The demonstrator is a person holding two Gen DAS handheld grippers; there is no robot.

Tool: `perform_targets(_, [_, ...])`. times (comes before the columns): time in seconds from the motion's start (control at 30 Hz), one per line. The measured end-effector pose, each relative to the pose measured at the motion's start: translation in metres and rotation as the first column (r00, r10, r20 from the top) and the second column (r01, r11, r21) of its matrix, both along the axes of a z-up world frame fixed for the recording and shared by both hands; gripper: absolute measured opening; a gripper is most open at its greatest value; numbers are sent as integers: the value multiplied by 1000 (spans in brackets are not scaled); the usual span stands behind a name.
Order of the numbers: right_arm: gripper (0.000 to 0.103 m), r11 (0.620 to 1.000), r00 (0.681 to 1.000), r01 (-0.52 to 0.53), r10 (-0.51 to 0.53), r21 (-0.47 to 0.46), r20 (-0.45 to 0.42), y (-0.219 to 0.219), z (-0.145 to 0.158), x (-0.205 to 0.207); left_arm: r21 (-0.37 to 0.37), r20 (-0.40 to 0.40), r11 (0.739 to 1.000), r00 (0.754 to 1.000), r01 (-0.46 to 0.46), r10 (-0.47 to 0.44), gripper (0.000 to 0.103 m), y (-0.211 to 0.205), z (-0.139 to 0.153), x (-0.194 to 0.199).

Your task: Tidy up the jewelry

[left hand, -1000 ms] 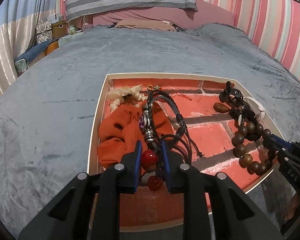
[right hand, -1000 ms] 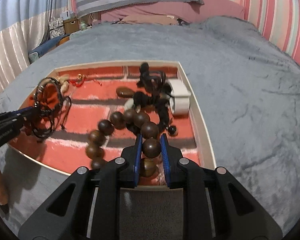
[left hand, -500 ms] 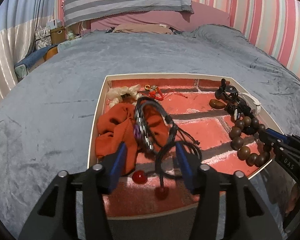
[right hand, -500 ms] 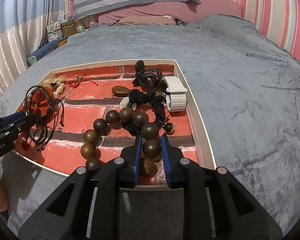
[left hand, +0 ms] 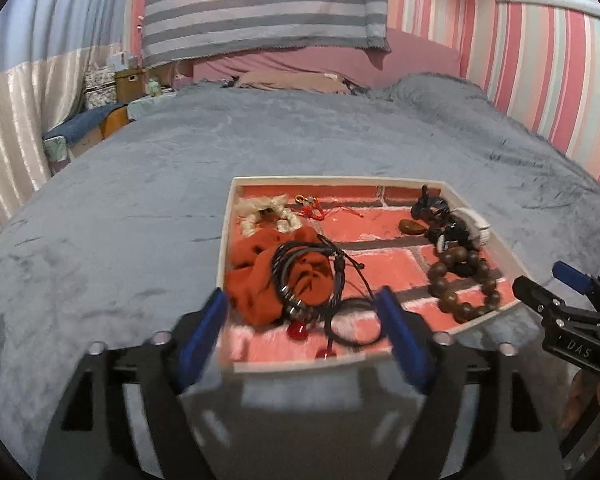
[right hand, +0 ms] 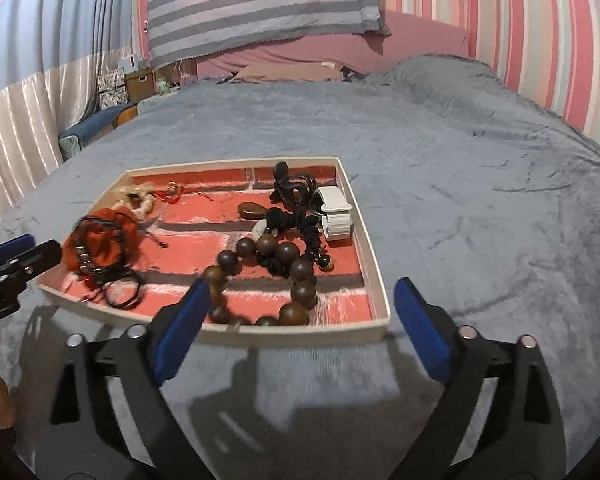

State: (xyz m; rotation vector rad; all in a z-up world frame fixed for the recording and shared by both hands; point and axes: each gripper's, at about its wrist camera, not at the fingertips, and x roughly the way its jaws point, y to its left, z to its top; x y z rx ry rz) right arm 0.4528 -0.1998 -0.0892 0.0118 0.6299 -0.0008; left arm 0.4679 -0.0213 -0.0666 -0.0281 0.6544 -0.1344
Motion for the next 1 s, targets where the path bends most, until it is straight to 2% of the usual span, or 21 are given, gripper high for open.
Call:
perform_targets(0.07, [99,1000,1000,-3,2,7,20,3,10,-19,22,43,999,998,-35,34,92,7,11,-26])
perform_targets(0.23, [99,1000,998,5,-3,-22,57,18,36,-82,53,69,995,995,-82,79,94,24,38,-96])
perform_targets(0.3, [99,999,997,9,-5,-43,81,24,47,-113,52,89,994,992,-98,93,98,31,48,-121])
perform_targets(0.43, [99,998,991,24,-17,-55,135,33,63,-172,23,106,994,989,-103,100,98,43,69,-178])
perform_targets(0.63, [99,997,985,40,-28,-69,170,43,75,-247,74,150,990,983,-120,108,98,39,87,-255])
perform_targets(0.73, [99,996,984,36,-21,-80,175,48,77,-273,72,168,989,979,-128,114,98,39,88,-282])
perform_targets(1.0, [99,999,979,39,-31,-36,200,47,69,-308,20,210,988,967,-153,145,98,39,85,-310])
